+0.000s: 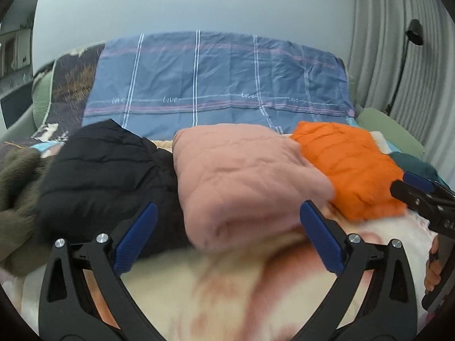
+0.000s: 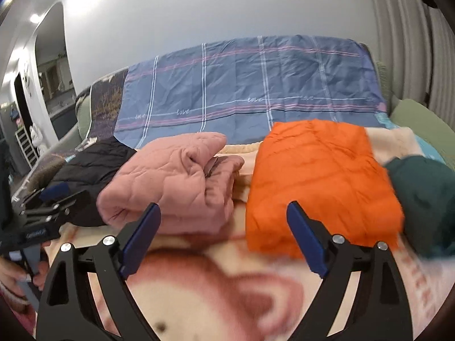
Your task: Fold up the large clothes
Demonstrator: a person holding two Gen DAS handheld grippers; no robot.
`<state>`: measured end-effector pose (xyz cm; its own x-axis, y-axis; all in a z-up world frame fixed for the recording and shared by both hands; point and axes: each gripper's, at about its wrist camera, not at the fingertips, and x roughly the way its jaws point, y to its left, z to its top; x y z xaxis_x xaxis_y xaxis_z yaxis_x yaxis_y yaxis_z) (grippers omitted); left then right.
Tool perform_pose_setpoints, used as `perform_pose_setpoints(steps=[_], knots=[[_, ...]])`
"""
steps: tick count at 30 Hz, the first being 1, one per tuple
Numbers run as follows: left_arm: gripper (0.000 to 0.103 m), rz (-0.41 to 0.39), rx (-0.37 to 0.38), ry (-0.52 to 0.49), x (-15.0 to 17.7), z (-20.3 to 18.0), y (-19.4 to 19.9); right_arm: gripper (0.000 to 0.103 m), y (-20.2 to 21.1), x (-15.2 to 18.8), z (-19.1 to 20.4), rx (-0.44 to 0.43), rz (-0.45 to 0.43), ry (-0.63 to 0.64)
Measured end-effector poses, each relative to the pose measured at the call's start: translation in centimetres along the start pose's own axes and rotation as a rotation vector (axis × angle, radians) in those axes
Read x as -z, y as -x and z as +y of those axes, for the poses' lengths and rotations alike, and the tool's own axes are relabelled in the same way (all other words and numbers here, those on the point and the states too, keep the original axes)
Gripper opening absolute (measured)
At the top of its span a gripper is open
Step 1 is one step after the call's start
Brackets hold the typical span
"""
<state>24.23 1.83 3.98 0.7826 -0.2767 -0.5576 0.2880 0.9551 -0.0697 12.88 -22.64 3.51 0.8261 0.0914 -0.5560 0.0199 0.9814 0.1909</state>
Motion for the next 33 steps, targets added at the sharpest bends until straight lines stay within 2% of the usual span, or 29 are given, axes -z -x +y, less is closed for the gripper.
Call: perform_pose_setpoints(steps=[2, 6, 11, 14, 17, 21, 27, 33], knots=[[0.101, -0.012, -0.021, 0.007, 0.7, -0.5, 2.5, 0.099, 2.5, 0.6, 0.5, 0.023, -0.029, -0.009], [0.101, 0.012, -0.129, 0.002, 2.0, -2.1, 7.2, 0.101, 7.7, 1.5, 1.5, 0.051, -0.098, -0.010], [0.101, -0.066, -0.177, -0.036, 3.3, -4.7, 12.7, 0.102, 13.6, 2.6, 2.5, 0.085, -0.180, 0.008], [0.101, -0.106, -0.214, -0.076, 4.1, -6.6, 15.8, 0.102, 16.2, 3.5, 3.1, 0.091, -0.199, 0.028], [0.101, -0.127, -0.213, -0.085, 4.9, -7.8, 17.9, 0.102, 18.0, 4.5, 3.3, 0.085, -0.194, 0.048], [0.101, -0.102, -0.214, -0.083, 6.3, -8.9, 19.4, 0.102, 19.6, 6.4, 3.2, 0.080, -0.179, 0.064], [0.101, -0.084, -0.199, -0.108, 8.0, -10.1, 21.0, 0.102, 19.7, 8.0, 2.6, 0.087, -0.123, 0.057], [0.101, -0.067, -0.222, -0.122, 8.8, -10.5, 21.2, 0.102, 20.0, 8.6, 3.2, 0.106, -0.125, 0.062]])
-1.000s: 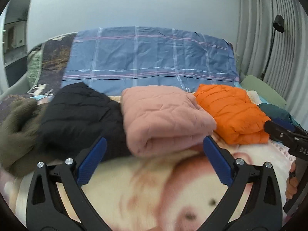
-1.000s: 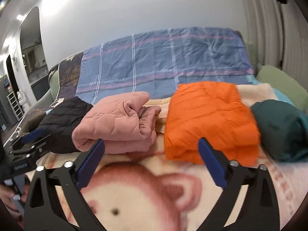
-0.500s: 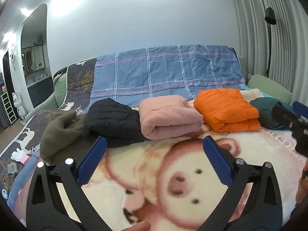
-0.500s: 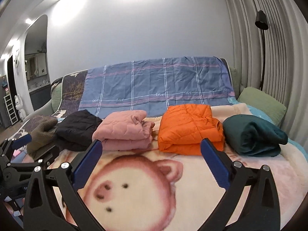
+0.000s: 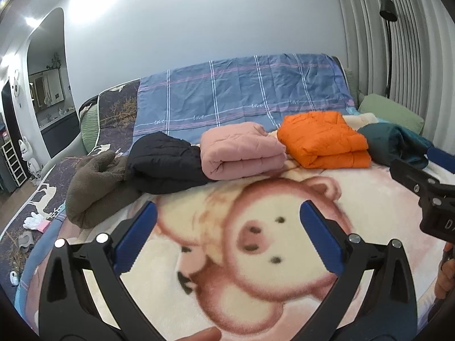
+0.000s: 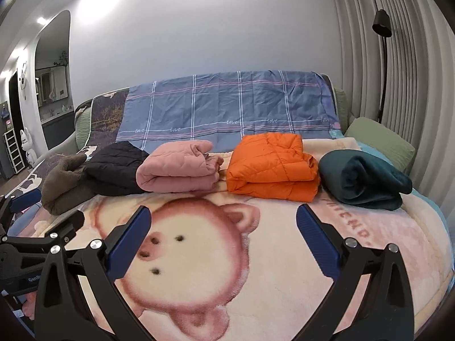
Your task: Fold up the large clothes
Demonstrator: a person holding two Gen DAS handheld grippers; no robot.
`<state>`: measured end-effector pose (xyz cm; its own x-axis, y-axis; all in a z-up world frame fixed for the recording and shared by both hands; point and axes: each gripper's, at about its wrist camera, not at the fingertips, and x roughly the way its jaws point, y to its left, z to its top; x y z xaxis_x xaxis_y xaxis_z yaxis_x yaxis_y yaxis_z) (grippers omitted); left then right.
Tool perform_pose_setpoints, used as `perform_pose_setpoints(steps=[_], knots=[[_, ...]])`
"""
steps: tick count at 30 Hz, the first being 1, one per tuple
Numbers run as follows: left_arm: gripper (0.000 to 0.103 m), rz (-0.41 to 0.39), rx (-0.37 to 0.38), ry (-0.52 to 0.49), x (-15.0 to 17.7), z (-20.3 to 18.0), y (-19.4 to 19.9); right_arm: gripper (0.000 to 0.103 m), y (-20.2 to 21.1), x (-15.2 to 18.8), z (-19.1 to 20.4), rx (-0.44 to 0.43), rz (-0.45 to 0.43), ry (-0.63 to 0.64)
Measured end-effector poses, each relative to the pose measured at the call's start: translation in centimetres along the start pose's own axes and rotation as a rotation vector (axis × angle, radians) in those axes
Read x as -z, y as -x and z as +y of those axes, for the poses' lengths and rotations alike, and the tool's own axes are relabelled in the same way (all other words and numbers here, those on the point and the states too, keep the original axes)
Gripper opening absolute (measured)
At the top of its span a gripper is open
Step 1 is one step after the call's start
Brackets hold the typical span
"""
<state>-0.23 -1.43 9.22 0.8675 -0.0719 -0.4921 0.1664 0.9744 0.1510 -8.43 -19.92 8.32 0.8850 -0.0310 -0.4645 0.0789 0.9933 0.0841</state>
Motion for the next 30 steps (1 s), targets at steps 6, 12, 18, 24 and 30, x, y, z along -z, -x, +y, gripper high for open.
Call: perform_pose_setpoints(steps=[6, 12, 18, 24, 30], knots=[[0.101, 0.034, -0.002, 0.033, 0.9, 0.4, -0.1, 0.102, 0.4, 0.2, 0.9, -0.007, -0.002, 0.020], [0.101, 0.010, 0.009, 0.037, 0.9, 0.6, 0.7, 0.102, 0.3, 0.1, 0.9, 0.009, 0.004, 0.019], [0.101, -0.015, -0.047, 0.027, 0.8, 0.6, 1.2, 0.102, 0.1, 0.1, 0.8, 0.033, 0.005, 0.011], [0.101, -0.009, -0.050, 0.036, 0.6, 0.7, 1.0, 0.102, 0.2, 0.2, 0.8, 0.040, -0.006, -0.008], [0.101, 0.007, -0.057, 0.036, 0.6, 0.8, 0.7, 0.102, 0.0, 0.3, 0.6, 0.040, 0.005, -0.012]])
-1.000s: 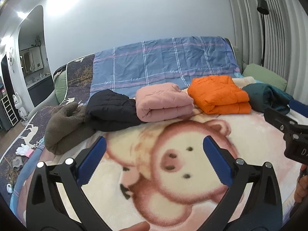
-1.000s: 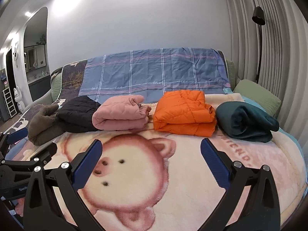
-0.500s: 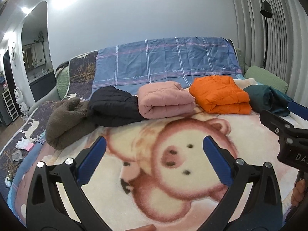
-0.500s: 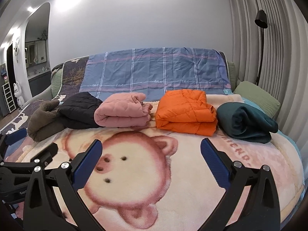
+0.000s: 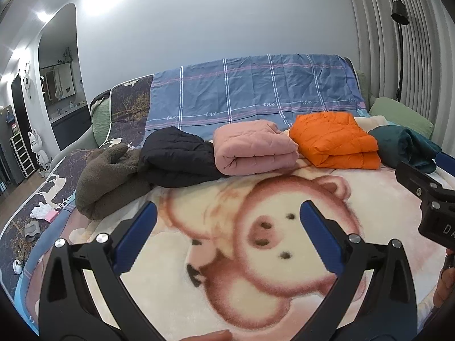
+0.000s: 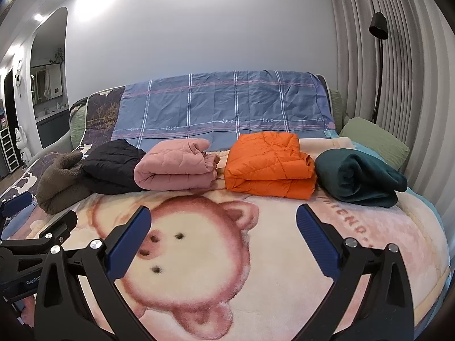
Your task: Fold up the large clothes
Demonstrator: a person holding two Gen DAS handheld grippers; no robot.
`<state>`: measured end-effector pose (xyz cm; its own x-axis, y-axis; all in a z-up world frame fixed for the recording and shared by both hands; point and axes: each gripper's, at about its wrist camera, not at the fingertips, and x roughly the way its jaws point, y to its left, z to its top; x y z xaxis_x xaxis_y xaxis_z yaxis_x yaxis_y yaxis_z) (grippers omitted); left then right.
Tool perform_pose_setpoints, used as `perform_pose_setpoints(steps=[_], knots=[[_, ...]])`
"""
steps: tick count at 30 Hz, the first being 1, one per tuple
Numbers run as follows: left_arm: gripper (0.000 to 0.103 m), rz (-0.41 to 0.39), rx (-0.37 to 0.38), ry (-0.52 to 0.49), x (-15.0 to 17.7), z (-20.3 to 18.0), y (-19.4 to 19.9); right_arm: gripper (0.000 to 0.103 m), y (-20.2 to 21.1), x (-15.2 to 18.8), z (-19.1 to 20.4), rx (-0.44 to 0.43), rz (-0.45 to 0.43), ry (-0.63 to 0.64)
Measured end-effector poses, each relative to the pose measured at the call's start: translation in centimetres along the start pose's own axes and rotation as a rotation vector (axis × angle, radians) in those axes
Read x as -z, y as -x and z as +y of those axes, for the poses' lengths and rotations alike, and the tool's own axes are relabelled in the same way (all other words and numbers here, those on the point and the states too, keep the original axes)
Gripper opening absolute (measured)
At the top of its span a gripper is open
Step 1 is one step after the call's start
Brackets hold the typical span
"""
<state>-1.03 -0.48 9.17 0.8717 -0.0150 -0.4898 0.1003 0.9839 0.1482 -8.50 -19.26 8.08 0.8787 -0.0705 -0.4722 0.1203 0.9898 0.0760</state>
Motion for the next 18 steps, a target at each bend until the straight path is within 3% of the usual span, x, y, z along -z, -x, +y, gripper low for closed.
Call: perform_pose_setpoints(steps=[18], knots=[[0.101, 0.040, -0.005, -0.001, 0.3, 0.0, -1.0, 0.102, -1.3, 0.4, -0.4, -0.009, 0.047, -0.019]])
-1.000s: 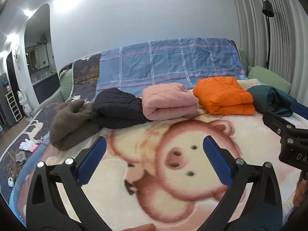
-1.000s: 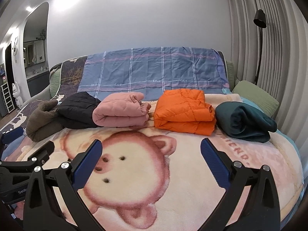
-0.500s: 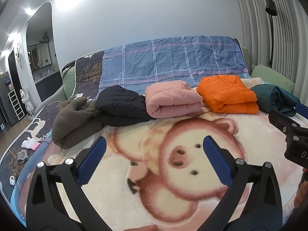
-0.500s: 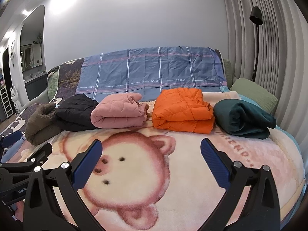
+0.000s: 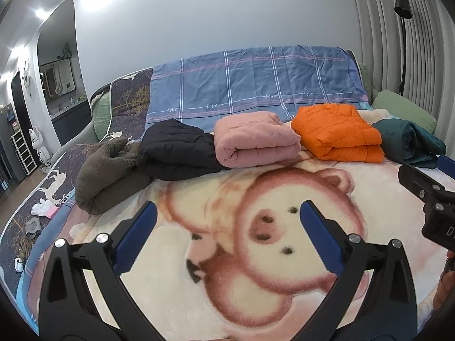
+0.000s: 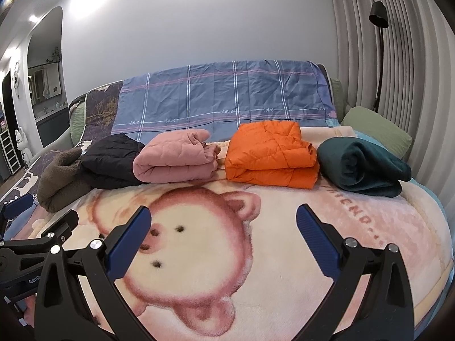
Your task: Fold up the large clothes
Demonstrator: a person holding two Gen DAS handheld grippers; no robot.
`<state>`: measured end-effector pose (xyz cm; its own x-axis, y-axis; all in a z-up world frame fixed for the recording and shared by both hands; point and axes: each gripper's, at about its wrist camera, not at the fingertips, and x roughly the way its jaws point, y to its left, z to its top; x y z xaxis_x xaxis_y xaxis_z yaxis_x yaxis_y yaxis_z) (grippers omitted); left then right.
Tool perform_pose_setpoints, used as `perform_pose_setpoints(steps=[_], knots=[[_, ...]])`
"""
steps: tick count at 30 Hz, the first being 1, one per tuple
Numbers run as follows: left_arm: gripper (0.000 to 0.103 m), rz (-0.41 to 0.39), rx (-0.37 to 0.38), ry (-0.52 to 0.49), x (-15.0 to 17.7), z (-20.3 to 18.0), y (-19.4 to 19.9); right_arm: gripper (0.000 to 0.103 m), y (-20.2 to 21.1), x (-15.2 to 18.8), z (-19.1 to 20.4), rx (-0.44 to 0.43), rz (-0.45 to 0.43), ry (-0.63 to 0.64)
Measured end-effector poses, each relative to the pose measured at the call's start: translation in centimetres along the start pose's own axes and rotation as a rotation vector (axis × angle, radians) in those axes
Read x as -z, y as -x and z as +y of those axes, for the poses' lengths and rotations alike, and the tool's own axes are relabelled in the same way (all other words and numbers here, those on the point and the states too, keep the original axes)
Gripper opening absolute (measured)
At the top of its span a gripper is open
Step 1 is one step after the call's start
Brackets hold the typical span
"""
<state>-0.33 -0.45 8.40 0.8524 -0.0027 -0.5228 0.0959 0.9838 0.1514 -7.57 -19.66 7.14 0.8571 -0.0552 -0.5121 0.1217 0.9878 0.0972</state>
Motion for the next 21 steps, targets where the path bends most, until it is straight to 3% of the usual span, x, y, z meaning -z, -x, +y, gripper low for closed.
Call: perform_pose_setpoints(steps=[21], knots=[[0.101, 0.023, -0.008, 0.004, 0.32, -0.01, -0.96, 0.102, -0.82, 0.29, -0.28, -0.001, 0.030, -0.011]])
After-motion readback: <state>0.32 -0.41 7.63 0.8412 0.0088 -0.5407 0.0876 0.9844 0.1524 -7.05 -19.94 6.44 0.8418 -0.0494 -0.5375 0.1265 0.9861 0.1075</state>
